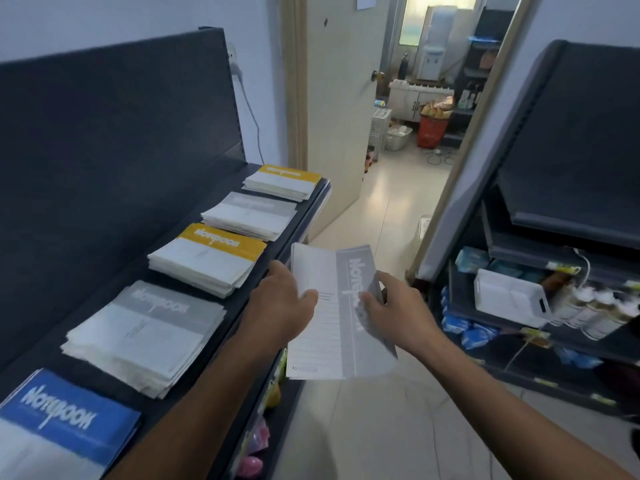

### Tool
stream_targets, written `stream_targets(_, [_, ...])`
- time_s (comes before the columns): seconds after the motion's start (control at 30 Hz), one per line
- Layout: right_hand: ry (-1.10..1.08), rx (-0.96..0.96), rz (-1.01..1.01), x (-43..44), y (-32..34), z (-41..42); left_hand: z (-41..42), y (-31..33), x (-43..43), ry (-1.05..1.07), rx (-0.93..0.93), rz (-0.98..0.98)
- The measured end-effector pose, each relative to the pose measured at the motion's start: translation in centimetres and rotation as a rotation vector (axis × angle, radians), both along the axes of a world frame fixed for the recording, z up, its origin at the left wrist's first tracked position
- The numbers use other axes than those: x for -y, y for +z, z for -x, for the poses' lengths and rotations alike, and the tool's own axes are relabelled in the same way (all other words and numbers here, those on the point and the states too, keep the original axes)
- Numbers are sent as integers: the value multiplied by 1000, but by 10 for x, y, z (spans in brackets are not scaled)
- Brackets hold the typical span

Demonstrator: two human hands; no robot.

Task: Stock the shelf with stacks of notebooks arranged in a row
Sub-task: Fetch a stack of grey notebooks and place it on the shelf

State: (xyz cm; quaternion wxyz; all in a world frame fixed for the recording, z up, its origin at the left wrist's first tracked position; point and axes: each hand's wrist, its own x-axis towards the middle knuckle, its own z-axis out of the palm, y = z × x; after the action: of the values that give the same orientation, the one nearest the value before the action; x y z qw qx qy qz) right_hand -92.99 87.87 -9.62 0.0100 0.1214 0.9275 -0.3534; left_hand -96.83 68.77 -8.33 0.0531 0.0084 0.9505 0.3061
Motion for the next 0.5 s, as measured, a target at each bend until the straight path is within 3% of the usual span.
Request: stream_targets(0.5, [110,-18,109,-104,-1,160,148,2,-94,71,-52,17])
